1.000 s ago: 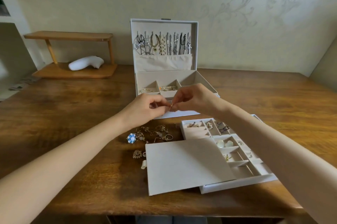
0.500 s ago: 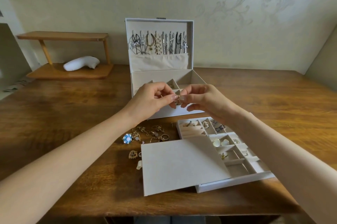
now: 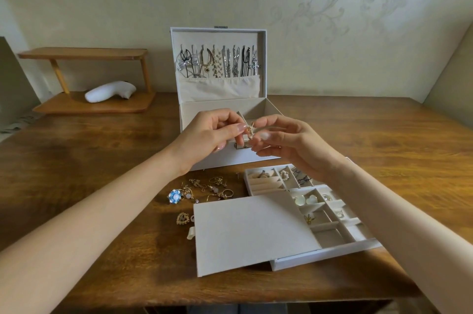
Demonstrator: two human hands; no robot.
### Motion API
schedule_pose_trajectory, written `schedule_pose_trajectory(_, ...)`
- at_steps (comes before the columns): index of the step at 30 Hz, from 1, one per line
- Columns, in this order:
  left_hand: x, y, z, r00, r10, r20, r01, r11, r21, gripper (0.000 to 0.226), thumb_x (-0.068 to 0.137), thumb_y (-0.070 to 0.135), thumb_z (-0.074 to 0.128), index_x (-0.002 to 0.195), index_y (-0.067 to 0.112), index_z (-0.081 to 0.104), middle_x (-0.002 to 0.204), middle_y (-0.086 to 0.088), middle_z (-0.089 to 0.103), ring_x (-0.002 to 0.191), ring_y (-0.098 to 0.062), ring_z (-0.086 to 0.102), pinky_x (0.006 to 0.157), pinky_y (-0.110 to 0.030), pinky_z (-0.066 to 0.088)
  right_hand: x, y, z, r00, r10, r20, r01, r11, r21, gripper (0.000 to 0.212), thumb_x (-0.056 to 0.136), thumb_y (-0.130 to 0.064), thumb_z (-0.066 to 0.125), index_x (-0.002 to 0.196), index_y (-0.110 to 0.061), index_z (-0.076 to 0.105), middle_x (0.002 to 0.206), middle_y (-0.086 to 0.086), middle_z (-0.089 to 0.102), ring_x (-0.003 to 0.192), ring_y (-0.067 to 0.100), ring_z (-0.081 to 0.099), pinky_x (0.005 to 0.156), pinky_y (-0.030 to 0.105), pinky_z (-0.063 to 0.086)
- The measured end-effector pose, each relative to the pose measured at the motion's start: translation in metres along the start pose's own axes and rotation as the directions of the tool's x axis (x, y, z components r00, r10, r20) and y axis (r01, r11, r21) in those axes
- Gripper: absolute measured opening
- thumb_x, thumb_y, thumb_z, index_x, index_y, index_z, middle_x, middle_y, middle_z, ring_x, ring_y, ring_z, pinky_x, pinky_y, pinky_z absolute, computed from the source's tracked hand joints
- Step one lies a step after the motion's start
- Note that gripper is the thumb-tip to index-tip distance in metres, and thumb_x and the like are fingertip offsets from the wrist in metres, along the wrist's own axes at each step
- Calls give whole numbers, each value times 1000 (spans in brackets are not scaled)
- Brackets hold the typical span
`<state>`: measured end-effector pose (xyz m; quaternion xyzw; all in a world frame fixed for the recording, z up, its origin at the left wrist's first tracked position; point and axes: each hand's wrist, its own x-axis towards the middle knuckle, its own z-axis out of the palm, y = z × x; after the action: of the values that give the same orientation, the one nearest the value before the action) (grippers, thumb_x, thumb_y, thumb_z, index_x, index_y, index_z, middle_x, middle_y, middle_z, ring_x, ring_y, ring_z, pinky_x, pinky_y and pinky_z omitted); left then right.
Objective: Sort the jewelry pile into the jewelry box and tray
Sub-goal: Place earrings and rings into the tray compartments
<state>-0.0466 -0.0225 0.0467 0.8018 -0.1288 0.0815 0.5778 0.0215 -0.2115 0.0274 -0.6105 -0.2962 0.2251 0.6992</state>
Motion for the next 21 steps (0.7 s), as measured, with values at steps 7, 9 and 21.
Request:
schedule_pose_trajectory(7,1,1,2,995,-63,74,65,998,-26,13,94,16,52,87,13,62,67,6,63,53,-6,41,47,-11,32,-3,-12,3,994,-104,-13,103,990,-94,9,74,-8,65,82,-7,67,76,7,68,68,16,63,73,26,55)
schedule_pose_trajectory(9,2,1,4,993,-84,78,87,996,-37,13,95,16,51,87,13,61,67,8,63,55,-4,45,47,-11,34,-3,-14,3,992,-121,-19,118,985,-123,4,72,-8,67,73,-11,69,72,6,68,65,15,62,69,24,54)
schedule_pose_trajectory(21,8,-1,19,945,-261,200,303,926,-225,39,77,25,67,111,11,56,80,2,66,60,-7,51,47,-14,38,-11,-24,4,962,-250,-114,182,891,-415,14,78,6,69,75,-7,64,63,-3,66,57,8,58,60,18,49)
